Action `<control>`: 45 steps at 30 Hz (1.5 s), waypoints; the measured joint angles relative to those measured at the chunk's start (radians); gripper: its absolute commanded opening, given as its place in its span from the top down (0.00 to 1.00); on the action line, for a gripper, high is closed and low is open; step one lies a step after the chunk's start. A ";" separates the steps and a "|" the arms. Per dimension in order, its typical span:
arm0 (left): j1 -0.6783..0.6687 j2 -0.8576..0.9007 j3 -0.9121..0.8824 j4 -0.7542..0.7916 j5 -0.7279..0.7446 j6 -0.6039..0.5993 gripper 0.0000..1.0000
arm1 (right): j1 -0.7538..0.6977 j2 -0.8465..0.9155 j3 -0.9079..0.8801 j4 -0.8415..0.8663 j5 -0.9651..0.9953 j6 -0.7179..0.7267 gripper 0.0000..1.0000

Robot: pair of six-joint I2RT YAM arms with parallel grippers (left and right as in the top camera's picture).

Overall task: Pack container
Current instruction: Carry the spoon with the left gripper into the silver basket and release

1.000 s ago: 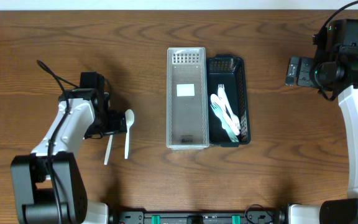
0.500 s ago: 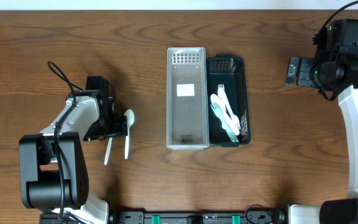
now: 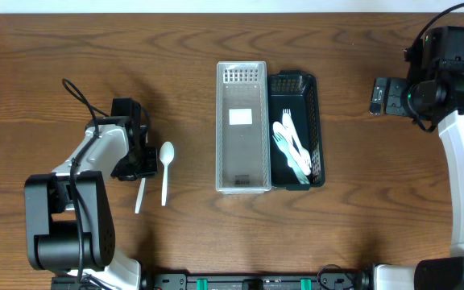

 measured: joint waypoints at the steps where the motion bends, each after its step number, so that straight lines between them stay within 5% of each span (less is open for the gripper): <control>1: 0.000 0.000 0.000 0.000 0.000 -0.003 0.77 | 0.000 0.000 0.000 -0.001 0.000 0.000 0.01; 10: 0.000 0.000 0.000 0.017 0.000 -0.002 0.94 | 0.000 0.000 0.000 -0.002 0.000 0.000 0.01; 20: 0.000 0.000 -0.001 0.018 0.027 -0.002 0.94 | 0.000 0.000 0.000 -0.003 0.000 0.000 0.01; 26: -0.023 -0.032 0.040 -0.137 0.052 -0.010 0.94 | 0.000 0.000 0.000 -0.006 0.000 0.000 0.01; 35: -0.261 -0.261 0.356 -0.267 0.056 -0.106 0.94 | 0.000 0.000 0.000 -0.006 0.000 0.000 0.01; 45: -0.570 -0.202 0.406 -0.088 0.064 -0.370 0.94 | 0.000 0.000 0.000 -0.007 -0.001 0.000 0.01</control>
